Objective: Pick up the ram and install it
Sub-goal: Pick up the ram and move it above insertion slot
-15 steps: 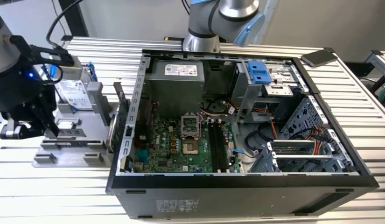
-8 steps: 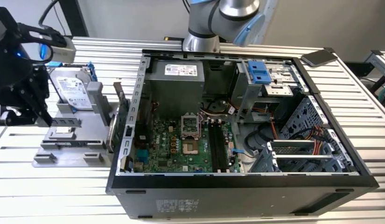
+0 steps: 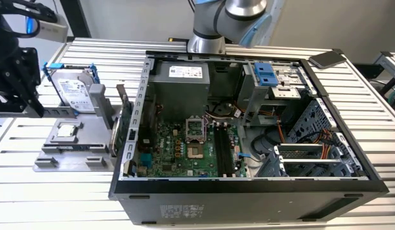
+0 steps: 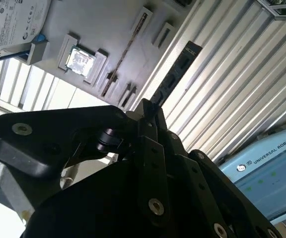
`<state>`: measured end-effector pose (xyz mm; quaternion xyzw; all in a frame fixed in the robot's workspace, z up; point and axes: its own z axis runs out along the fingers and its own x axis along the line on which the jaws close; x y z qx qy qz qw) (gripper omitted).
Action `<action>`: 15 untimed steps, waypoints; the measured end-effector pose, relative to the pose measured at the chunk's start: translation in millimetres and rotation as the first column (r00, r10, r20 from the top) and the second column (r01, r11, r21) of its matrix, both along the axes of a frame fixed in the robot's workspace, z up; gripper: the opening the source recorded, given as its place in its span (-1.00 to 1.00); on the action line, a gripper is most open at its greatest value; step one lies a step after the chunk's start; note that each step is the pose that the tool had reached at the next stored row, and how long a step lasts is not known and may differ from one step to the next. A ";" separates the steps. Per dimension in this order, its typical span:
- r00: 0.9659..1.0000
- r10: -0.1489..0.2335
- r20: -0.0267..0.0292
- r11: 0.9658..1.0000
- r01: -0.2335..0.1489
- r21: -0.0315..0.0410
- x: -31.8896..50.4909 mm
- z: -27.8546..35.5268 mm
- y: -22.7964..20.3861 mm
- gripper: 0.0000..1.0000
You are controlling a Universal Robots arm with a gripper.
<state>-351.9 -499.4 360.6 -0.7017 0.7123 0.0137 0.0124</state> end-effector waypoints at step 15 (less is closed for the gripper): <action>1.000 0.000 0.000 1.000 0.000 -0.005 0.1 46.4 0.0 -1.00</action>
